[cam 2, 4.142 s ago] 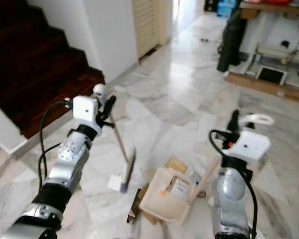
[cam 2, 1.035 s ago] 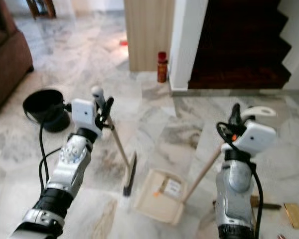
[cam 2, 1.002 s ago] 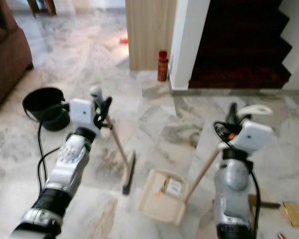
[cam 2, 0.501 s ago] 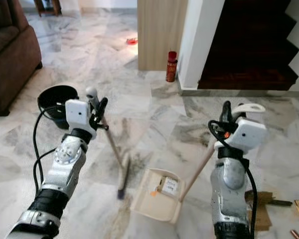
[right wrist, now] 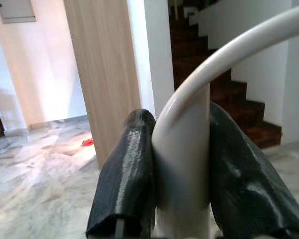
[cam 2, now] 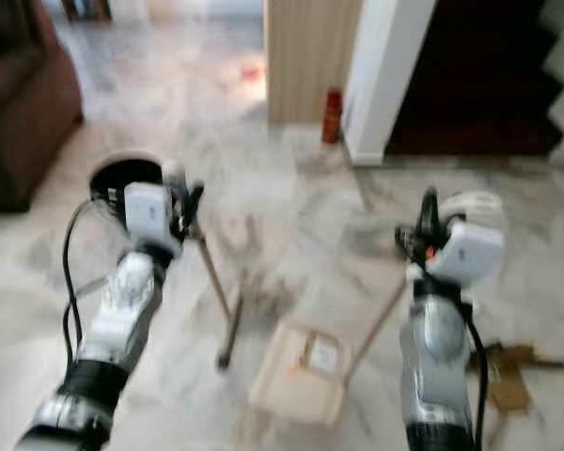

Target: Sweep floor

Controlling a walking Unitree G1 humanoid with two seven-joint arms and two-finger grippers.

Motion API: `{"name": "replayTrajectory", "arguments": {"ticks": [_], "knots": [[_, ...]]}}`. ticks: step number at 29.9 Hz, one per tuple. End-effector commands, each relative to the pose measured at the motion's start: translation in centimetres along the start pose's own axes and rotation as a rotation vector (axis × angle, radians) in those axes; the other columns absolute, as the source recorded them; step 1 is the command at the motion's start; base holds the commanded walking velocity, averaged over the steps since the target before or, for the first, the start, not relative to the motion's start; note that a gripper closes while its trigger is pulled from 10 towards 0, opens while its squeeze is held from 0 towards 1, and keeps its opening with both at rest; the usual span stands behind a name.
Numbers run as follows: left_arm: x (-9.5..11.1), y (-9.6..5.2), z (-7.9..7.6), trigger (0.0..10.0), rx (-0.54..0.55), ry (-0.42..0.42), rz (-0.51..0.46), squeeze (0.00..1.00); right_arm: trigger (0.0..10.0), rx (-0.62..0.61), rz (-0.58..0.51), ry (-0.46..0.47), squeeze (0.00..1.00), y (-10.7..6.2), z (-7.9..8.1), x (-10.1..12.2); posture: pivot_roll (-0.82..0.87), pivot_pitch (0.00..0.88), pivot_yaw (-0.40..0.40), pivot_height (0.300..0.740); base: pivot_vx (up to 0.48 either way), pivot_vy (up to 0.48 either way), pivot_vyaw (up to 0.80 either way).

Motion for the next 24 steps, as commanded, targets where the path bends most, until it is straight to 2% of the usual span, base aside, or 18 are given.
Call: {"name": "replayTrajectory", "arguments": {"ticks": [1,24], "knots": [[1.04,0.37,-0.67,10.0,-0.02,-0.002,-0.044,0.0,10.0,-0.02,-0.037,0.026,0.0,0.21,-0.36,0.9,0.07,0.072,0.006,0.74,0.0,0.322,0.0],[1.01,0.29,-0.54,10.0,-0.012,0.0,-0.042,0.0,10.0,-0.001,-0.027,0.03,0.0,0.22,0.05,0.69,0.07,0.073,0.001,0.74,0.0,0.318,0.0]]}}
Point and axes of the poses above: a point about 5 cm out from each wrist's last joint towards the gripper, its own y axis pointing out of the wrist towards the gripper, its own x axis along the axis of the wrist's last joint, z = x × y, the point moved 2 cm from there along y, pointing out of the wrist towards the gripper, and after that the axes turned 11 degrees about -y, right-handed, at the moved point
